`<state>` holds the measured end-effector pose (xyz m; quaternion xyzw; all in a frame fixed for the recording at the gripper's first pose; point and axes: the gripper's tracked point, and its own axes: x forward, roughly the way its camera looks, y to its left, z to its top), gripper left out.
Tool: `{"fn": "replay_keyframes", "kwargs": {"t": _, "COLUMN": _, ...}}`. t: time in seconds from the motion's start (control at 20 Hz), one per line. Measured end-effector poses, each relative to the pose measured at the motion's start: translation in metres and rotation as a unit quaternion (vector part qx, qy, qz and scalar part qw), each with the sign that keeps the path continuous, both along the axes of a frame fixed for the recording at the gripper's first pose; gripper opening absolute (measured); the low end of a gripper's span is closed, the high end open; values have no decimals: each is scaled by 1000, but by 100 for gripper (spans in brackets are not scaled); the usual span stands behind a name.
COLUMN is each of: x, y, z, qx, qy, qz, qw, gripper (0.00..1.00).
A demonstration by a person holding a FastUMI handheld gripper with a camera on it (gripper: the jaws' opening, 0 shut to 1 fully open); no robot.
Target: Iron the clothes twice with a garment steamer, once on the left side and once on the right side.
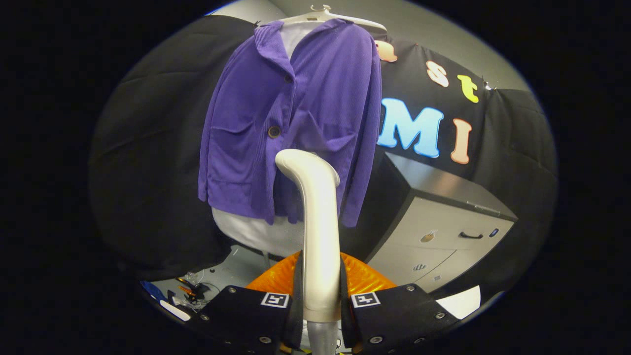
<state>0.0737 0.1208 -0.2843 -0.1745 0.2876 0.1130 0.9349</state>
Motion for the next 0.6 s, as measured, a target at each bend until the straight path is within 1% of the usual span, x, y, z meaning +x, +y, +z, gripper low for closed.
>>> {"fn": "replay_keyframes", "kwargs": {"t": 0.2, "x": -20, "y": -12, "z": -26, "qx": -8, "qy": 44, "qz": -2, "qw": 999, "gripper": 31}}
{"fn": "replay_keyframes", "kwargs": {"t": 0.35, "x": -28, "y": -20, "z": -47, "qx": -4, "qy": 80, "qz": -14, "qw": 997, "gripper": 32}}
{"fn": "replay_keyframes", "kwargs": {"t": 0.45, "x": -44, "y": -26, "z": -54, "qx": 5, "qy": 94, "qz": -19, "qw": 995, "gripper": 31}}
{"fn": "replay_keyframes", "kwargs": {"t": 0.55, "x": -58, "y": -33, "z": -58, "qx": -4, "qy": 104, "qz": -15, "qw": 994, "gripper": 31}}
{"fn": "replay_keyframes", "kwargs": {"t": 0.6, "x": -66, "y": -39, "z": -57, "qx": 0, "qy": 111, "qz": -20, "qw": 994, "gripper": 31}}
